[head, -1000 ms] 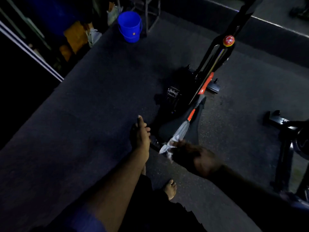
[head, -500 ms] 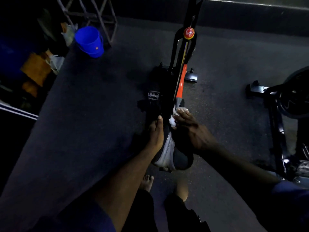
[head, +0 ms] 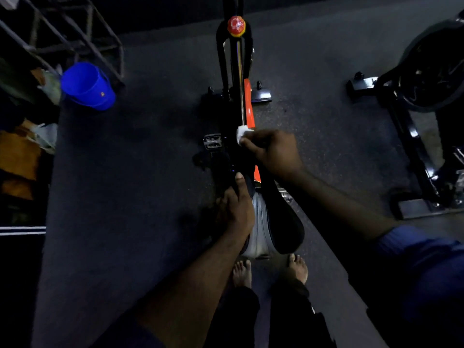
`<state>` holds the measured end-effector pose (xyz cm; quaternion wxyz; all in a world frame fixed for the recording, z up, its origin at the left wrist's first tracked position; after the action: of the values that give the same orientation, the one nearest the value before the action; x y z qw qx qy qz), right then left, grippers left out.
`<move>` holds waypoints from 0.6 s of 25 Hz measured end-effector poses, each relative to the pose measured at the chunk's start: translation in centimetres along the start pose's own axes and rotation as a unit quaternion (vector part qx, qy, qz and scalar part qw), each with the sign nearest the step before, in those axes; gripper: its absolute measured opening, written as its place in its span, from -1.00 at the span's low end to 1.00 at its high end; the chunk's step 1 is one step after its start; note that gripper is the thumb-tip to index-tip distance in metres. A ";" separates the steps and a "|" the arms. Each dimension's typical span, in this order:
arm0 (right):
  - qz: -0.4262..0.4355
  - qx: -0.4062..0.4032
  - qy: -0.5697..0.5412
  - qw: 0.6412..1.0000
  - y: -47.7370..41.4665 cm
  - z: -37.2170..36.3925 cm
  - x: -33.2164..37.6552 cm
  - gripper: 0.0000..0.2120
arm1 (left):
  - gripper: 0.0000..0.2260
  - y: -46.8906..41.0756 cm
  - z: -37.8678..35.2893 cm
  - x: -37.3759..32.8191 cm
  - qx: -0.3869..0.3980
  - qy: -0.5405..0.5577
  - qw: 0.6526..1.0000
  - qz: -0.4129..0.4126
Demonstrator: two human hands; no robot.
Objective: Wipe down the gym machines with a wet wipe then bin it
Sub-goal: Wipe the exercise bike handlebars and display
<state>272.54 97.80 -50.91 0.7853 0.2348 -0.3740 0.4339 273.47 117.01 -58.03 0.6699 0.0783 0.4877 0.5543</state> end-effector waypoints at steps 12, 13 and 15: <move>0.110 0.053 0.091 0.988 24.0 -4.2 0.9 -0.76 | -0.47 2.1 0.0 -3.0 -0.029 -0.046 0.988 -0.147; 0.129 0.073 0.085 0.985 24.9 -4.8 0.7 -0.75 | -0.43 1.9 -0.1 -3.0 -0.019 -0.054 0.986 -0.155; 0.117 0.036 0.043 0.992 25.9 -4.4 0.3 -0.80 | -0.38 1.1 -0.7 -2.3 0.019 -0.072 0.990 -0.118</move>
<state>252.10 114.29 -52.18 0.7358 0.1989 -0.3487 0.5455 272.44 115.27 -56.39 0.7627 0.0725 0.4540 0.4549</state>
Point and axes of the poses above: each hand's wrist, its own y-axis away from the middle knuckle, its own z-axis out of the back of the hand, x = y × z, the point moved 10 cm from there along -y, towards the middle knuckle, and after that the axes turned 13 degrees about x, right-handed, at the moved point
